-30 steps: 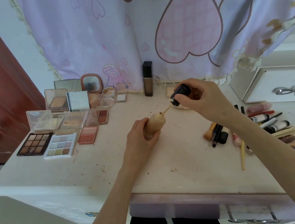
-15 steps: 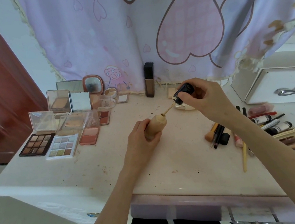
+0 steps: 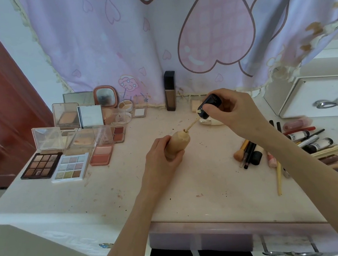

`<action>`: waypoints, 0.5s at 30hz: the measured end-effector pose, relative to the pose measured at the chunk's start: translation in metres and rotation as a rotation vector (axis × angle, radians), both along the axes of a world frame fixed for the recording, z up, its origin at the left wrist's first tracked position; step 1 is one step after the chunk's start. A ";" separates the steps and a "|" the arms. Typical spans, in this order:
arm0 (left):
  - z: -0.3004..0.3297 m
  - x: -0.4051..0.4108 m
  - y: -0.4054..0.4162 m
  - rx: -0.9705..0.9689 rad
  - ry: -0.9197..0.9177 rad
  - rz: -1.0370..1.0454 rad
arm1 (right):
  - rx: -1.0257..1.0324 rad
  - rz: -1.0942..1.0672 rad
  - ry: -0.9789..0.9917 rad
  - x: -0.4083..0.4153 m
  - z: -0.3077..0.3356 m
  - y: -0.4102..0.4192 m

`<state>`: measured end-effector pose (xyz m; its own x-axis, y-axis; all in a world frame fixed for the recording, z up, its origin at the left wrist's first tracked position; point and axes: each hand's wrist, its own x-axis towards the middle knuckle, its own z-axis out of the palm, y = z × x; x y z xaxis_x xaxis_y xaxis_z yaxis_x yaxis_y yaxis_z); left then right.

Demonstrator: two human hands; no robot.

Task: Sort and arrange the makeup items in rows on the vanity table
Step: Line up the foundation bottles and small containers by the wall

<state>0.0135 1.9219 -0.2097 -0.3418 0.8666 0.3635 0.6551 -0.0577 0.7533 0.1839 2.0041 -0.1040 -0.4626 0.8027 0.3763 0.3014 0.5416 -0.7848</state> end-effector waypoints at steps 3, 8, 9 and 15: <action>0.000 0.000 0.000 0.002 -0.006 -0.005 | 0.001 0.001 -0.015 -0.001 0.000 -0.001; 0.000 0.000 0.000 -0.002 0.002 -0.008 | -0.006 0.021 0.001 0.001 0.001 -0.003; 0.000 0.000 0.000 -0.004 0.008 -0.008 | -0.006 0.024 0.006 0.002 0.001 -0.003; 0.002 0.000 0.000 -0.030 0.033 -0.009 | -0.096 0.009 0.142 0.007 -0.002 0.000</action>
<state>0.0139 1.9216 -0.2079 -0.3223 0.8802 0.3483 0.6793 -0.0412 0.7327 0.1905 2.0040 -0.1057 -0.4177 0.8343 0.3598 0.1793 0.4639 -0.8676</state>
